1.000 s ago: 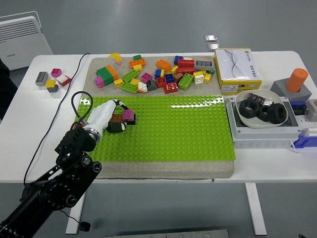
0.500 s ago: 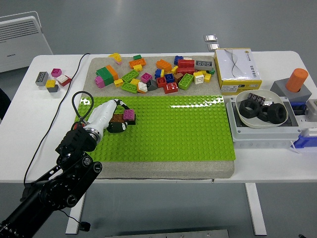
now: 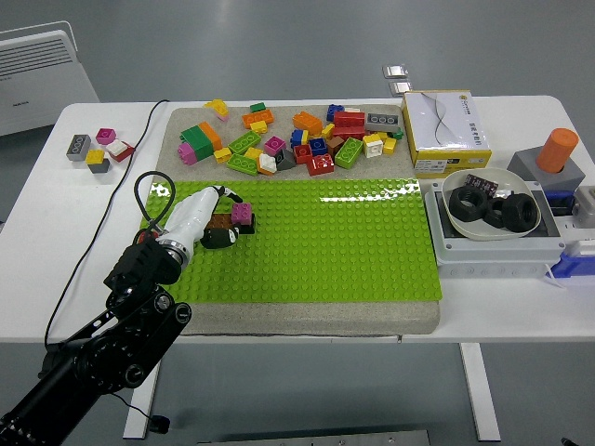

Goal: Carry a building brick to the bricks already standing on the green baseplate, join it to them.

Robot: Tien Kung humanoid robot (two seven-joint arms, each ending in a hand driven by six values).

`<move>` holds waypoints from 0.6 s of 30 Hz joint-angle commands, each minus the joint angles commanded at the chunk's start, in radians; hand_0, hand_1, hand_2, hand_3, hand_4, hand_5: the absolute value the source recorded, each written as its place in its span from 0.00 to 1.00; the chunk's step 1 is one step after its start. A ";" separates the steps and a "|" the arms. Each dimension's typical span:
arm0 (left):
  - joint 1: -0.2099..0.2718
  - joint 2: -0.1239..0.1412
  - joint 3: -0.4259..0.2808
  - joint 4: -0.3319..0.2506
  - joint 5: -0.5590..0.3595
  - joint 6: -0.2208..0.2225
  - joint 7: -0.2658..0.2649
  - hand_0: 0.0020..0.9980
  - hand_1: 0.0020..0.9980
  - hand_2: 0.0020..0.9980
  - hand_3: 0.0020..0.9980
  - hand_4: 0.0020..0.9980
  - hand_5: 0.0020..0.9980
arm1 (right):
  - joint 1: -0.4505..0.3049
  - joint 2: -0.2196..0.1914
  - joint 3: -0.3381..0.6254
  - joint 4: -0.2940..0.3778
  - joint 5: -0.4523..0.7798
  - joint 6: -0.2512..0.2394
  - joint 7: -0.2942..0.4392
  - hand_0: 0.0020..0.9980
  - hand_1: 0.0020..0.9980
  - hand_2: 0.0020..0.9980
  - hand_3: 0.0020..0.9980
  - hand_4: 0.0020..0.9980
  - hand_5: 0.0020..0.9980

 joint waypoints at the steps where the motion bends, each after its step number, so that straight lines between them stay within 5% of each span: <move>1: 0.000 0.000 0.000 0.000 0.000 -0.002 0.000 0.93 0.91 0.91 0.80 0.68 0.08 | 0.000 0.000 0.000 0.000 -0.001 0.000 0.000 0.52 0.65 0.77 0.79 0.83 0.92; 18: 0.002 0.000 0.007 -0.002 -0.002 -0.008 -0.001 0.92 0.90 0.90 0.75 0.67 0.08 | 0.000 -0.002 0.010 0.000 -0.007 0.000 0.002 0.52 0.65 0.77 0.78 0.83 0.92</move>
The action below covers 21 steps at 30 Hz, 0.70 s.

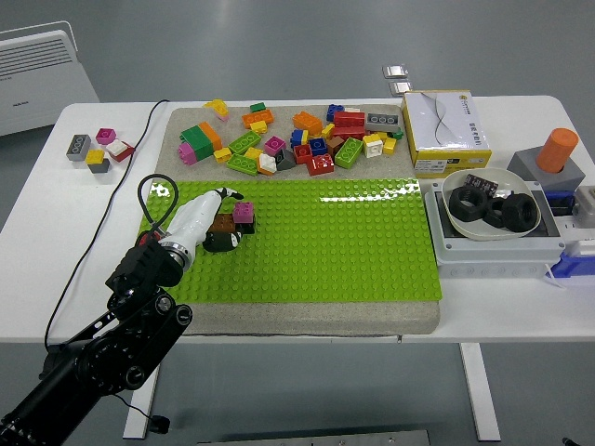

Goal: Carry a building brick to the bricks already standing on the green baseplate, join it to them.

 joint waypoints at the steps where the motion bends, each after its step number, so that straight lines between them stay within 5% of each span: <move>1: 0.001 0.000 -0.001 -0.002 0.002 0.001 0.000 0.92 0.90 0.90 0.75 0.67 0.08 | 0.000 0.000 0.001 0.000 -0.002 0.000 0.000 0.52 0.65 0.77 0.78 0.83 0.92; 16: 0.029 0.034 0.019 -0.180 0.140 -0.031 0.034 0.94 0.91 0.93 0.72 0.70 0.12 | -0.003 -0.006 0.012 0.000 -0.014 0.001 0.001 0.52 0.65 0.77 0.78 0.83 0.91; 17: 0.030 0.036 0.023 -0.180 0.144 -0.032 0.035 0.96 0.92 0.93 0.63 0.81 0.31 | -0.003 -0.006 0.013 0.000 -0.014 0.001 0.001 0.52 0.65 0.77 0.78 0.83 0.92; 21: 0.033 0.041 0.029 -0.163 0.153 -0.026 0.038 0.96 0.92 0.93 0.63 0.81 0.31 | -0.003 -0.007 0.013 0.000 -0.013 0.001 0.001 0.52 0.65 0.77 0.78 0.83 0.92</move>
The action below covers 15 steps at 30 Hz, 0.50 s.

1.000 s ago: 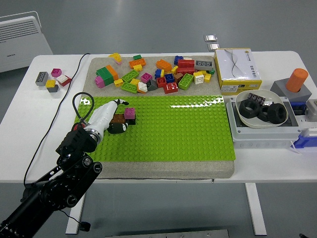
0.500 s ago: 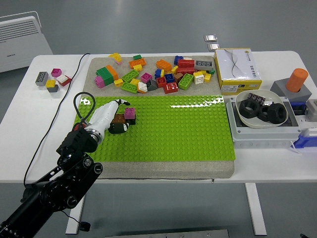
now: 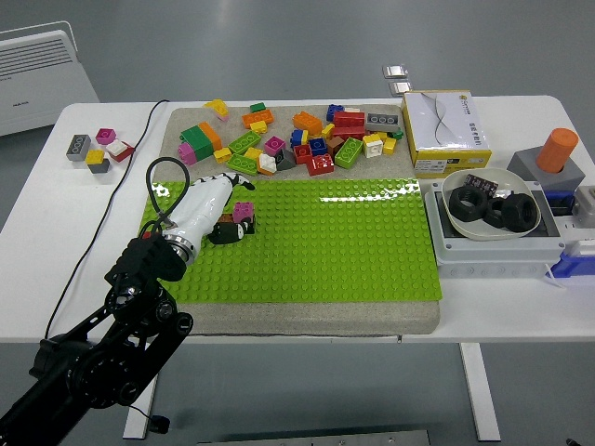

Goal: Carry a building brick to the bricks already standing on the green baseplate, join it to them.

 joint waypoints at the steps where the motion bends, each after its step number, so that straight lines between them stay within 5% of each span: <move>1: 0.000 0.001 0.000 0.005 0.001 0.002 0.000 0.96 0.92 0.93 0.63 0.81 0.31 | 0.000 0.000 0.000 0.000 0.000 0.000 0.000 0.52 0.65 0.77 0.78 0.83 0.92; 15: 0.004 0.007 -0.003 0.043 -0.013 0.021 -0.007 0.97 0.92 0.93 0.61 0.80 0.34 | -0.001 -0.004 -0.001 0.000 0.001 -0.001 0.000 0.52 0.64 0.76 0.78 0.83 0.91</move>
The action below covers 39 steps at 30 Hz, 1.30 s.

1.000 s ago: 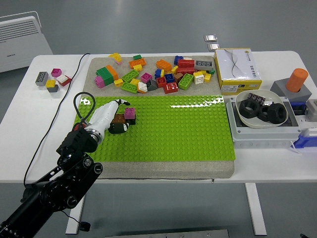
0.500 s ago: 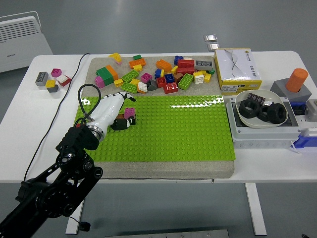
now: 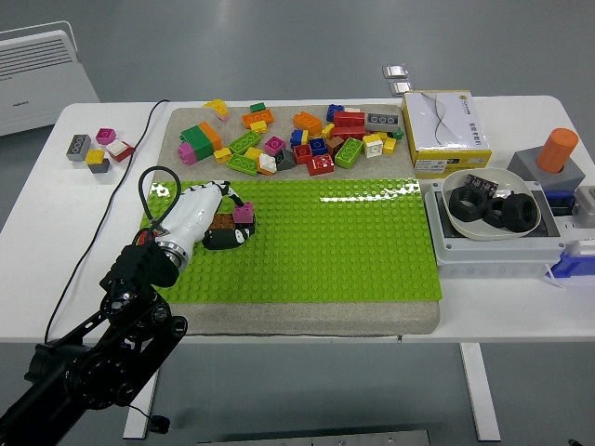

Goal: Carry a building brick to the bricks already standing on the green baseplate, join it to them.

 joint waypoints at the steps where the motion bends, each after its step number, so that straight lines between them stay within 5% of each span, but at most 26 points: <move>1: 0.000 0.000 0.000 0.002 -0.002 0.001 0.000 0.97 0.92 0.93 0.61 0.80 0.34 | 0.000 0.000 -0.001 0.000 0.001 0.000 0.000 0.52 0.64 0.76 0.78 0.83 0.91; 12: -0.004 -0.008 0.003 0.043 -0.004 0.027 -0.015 0.97 0.93 0.94 0.62 0.80 0.33 | -0.002 0.002 -0.005 0.000 0.005 -0.001 -0.001 0.52 0.64 0.76 0.78 0.83 0.91; 39: -0.004 -0.003 0.022 0.035 0.000 0.022 -0.008 0.97 0.93 0.93 0.61 0.79 0.32 | 0.000 0.001 -0.006 0.000 0.009 -0.002 0.000 0.52 0.64 0.76 0.78 0.83 0.91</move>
